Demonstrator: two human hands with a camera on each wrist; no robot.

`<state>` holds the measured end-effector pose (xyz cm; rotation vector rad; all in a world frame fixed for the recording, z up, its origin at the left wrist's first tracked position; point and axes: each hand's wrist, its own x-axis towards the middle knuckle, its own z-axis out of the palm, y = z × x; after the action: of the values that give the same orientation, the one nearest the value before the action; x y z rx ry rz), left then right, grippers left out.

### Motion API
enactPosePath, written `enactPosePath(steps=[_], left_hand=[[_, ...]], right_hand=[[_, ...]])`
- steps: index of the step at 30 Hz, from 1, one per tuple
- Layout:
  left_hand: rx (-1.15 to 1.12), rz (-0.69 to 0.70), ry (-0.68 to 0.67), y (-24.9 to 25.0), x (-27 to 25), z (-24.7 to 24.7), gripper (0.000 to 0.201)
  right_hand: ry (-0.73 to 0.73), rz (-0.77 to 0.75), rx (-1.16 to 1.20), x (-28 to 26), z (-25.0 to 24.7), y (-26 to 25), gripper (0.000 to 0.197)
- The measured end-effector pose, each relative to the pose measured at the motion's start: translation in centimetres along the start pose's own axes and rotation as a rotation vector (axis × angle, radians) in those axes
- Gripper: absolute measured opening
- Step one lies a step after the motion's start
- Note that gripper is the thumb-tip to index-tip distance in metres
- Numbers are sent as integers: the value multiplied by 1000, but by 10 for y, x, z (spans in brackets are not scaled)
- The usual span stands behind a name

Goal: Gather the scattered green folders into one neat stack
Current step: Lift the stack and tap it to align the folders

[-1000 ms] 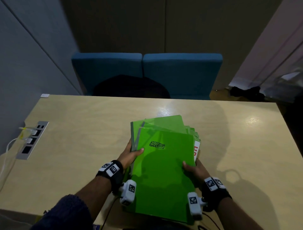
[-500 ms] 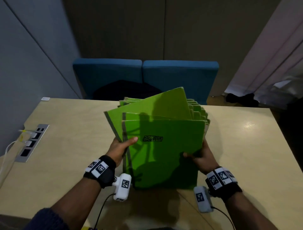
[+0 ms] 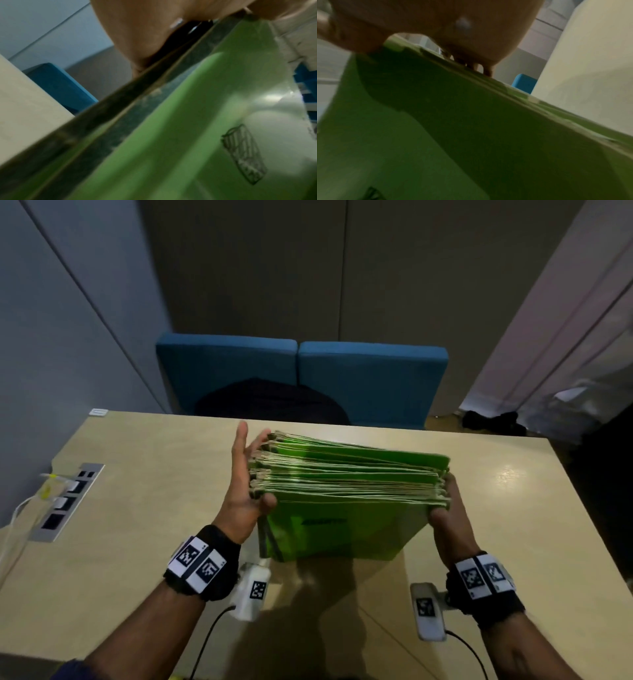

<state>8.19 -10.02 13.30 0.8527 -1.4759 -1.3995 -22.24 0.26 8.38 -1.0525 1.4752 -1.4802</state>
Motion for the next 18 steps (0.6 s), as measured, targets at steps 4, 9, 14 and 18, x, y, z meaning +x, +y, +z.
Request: enactPosePath(steps=[4, 9, 14, 18], left_hand=[[11, 80, 68, 8, 6, 10, 106], [79, 33, 132, 7, 11, 13, 62], [311, 131, 110, 10, 12, 9, 38], [170, 92, 88, 6, 13, 9, 41]], right_hand=[[36, -14, 244, 3, 21, -29, 84], [210, 30, 310, -6, 42, -41, 90], [203, 106, 345, 3, 33, -57, 30], [233, -4, 140, 6, 39, -61, 33]])
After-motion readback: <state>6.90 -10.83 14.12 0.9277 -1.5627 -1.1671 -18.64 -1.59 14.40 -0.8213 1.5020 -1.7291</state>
